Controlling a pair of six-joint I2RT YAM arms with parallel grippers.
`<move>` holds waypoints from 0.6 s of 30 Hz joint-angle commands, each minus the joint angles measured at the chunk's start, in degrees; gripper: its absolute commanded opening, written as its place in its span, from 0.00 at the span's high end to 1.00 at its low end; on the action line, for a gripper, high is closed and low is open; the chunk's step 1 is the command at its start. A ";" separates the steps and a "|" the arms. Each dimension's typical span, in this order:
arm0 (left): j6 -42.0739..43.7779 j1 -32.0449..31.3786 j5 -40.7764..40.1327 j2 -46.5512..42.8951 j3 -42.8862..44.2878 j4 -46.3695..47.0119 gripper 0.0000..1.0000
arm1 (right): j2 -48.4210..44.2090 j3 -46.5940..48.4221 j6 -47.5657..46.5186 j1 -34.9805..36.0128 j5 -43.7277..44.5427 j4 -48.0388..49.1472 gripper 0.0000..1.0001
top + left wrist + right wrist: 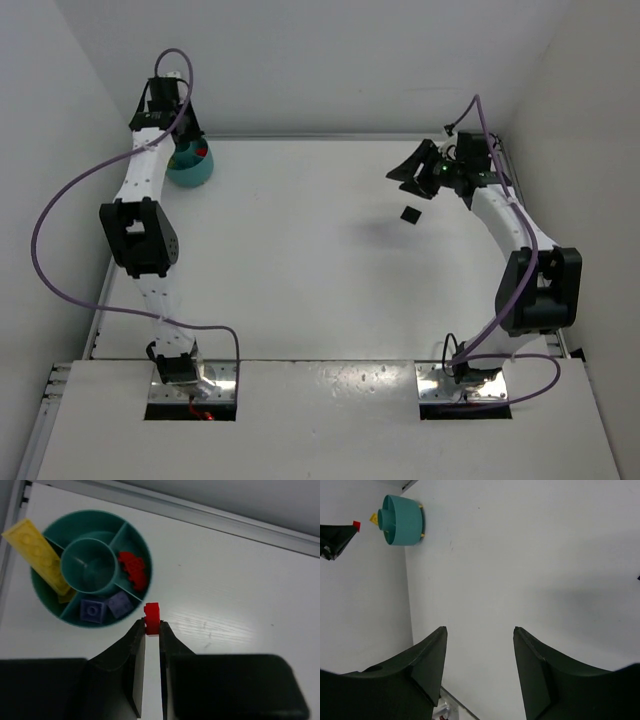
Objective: Sort the legos into containers by color
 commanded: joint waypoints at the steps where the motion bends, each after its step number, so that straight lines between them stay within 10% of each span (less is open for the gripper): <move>1: 2.10 1.74 -3.28 4.96 8.32 -2.68 0.90 | -0.33 0.00 -2.42 0.06 0.61 1.41 0.44; 18: 5.88 2.36 -9.26 14.64 16.51 1.54 0.82 | -0.94 -2.64 -1.37 0.06 0.09 3.70 0.44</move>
